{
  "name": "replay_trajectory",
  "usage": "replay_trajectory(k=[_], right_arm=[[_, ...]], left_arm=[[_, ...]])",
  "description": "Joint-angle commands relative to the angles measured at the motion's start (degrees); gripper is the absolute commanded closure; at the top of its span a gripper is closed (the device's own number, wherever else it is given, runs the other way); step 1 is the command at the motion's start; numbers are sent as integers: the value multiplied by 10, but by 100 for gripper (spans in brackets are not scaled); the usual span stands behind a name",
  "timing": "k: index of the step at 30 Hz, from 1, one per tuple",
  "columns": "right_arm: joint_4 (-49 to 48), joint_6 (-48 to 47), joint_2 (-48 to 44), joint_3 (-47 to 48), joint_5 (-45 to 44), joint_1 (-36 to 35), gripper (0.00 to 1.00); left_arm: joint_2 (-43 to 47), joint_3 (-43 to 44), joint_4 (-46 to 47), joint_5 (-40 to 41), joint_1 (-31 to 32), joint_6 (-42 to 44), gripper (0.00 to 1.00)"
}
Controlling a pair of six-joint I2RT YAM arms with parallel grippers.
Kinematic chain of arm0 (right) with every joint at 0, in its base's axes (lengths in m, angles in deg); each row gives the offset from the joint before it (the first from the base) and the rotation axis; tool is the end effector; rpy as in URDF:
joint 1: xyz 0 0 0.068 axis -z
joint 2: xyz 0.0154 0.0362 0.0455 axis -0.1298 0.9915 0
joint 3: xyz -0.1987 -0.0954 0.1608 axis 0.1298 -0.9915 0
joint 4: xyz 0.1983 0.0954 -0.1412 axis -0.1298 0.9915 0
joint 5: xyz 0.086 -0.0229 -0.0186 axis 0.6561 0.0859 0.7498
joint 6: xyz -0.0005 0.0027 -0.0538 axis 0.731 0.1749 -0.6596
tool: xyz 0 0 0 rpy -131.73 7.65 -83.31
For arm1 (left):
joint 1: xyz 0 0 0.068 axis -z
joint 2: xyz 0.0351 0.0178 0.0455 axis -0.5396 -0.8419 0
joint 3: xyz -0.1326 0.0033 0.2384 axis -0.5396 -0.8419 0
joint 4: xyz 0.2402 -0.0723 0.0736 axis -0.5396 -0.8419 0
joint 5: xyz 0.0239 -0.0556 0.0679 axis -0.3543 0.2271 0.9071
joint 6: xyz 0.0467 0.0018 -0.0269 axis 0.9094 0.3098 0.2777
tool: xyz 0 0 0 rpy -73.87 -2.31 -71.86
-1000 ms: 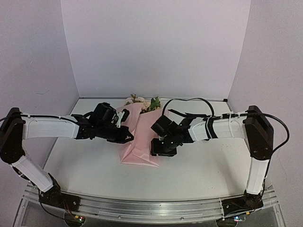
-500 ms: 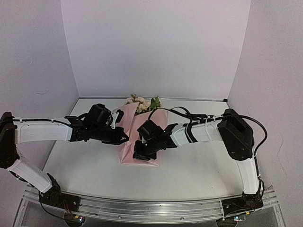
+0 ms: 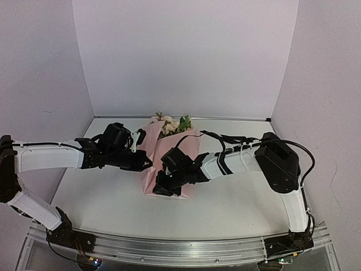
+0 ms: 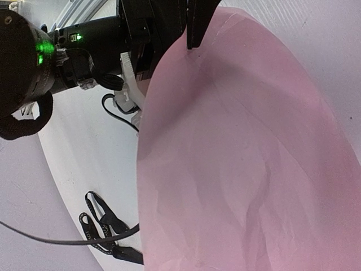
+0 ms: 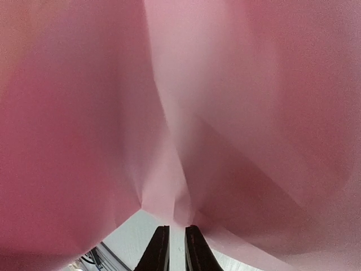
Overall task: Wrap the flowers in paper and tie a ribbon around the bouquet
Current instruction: Pick up the two-thirds-folded wrapping paper from the center of the board, then place the two-thirds-folded wrapping paper at the center of the board.
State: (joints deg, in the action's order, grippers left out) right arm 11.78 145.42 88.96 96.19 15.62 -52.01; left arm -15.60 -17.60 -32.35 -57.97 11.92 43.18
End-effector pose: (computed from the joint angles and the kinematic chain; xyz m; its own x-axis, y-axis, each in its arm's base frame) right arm 0.2316 0.4169 0.1348 -0.9921 -0.0555 -0.1122 -0.1202 0.6737 0.7292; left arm 0.2095 -0.2145 0.2320 -0.7918 0.0873 -0.6045 0.4430 0.7635 -0.4700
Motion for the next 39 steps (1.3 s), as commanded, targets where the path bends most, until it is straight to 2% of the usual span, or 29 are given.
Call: replay_trajectory(k=[1, 10, 17, 27, 34, 39], right_arm=[[-19, 28, 21, -4, 1, -2, 90], [-15, 50, 47, 10, 1, -1, 91], [-17, 37, 22, -6, -6, 2, 91], [-12, -44, -71, -31, -38, 8, 86], [30, -93, -166, -96, -76, 12, 80], [78, -108, -251, -171, -147, 24, 74]], left_arm=[[21, 33, -3, 7, -2, 9, 100], [40, 63, 19, -50, -1, 22, 100], [11, 50, 57, -107, -1, 23, 100], [-13, 63, 51, -99, -2, 36, 100], [-54, 92, 50, -101, -2, 41, 100], [-117, 131, 62, -126, -1, 43, 100]])
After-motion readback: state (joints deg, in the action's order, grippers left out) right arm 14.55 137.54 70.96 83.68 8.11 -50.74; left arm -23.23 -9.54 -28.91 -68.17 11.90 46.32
